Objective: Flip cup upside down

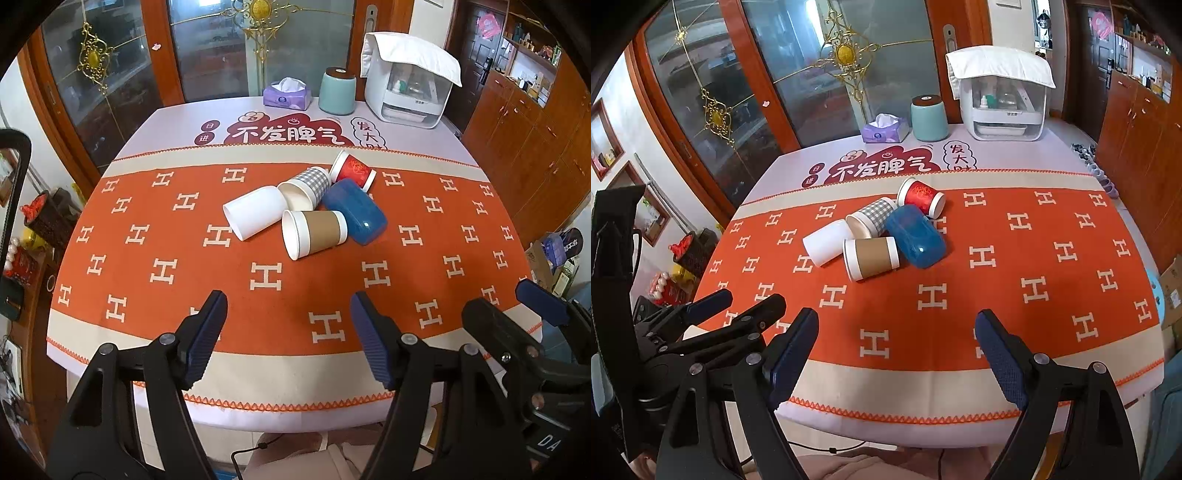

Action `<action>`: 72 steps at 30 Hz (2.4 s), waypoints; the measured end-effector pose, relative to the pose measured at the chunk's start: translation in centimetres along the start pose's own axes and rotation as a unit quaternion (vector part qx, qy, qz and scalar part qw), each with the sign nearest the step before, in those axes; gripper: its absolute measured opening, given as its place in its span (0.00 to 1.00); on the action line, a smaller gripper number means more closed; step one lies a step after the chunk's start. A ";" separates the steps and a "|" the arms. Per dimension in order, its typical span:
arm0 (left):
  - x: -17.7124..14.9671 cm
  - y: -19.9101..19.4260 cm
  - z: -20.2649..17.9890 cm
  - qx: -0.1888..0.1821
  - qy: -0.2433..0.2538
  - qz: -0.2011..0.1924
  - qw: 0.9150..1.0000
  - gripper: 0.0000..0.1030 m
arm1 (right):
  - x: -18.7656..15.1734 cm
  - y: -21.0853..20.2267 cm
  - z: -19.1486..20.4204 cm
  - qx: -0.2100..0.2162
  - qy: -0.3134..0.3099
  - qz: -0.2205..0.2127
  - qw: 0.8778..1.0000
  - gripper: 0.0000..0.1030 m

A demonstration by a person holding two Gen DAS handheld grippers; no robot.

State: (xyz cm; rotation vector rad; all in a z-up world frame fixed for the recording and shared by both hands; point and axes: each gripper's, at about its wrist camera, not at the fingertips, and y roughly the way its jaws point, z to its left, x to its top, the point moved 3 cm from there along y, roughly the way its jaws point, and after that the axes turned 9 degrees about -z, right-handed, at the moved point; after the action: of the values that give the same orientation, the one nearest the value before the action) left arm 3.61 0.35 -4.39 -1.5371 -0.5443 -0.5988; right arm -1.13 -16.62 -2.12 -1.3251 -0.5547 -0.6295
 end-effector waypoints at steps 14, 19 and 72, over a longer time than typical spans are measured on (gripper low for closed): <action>-0.3 0.1 0.0 0.005 0.000 -0.001 1.000 0.64 | 0.1 0.1 0.0 -0.001 0.002 0.002 1.000 0.86; -0.3 0.0 -0.1 0.005 0.001 -0.001 1.000 0.64 | 0.0 0.1 0.0 -0.001 0.002 0.003 1.000 0.85; 0.2 1.1 0.6 0.001 0.009 0.021 1.000 0.64 | -0.1 2.3 0.5 0.012 0.009 0.020 1.000 0.86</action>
State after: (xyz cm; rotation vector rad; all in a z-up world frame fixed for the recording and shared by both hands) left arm 4.57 0.88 -5.10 -1.5365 -0.4976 -0.5790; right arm 0.41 -15.83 -3.72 -1.3048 -0.5193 -0.5999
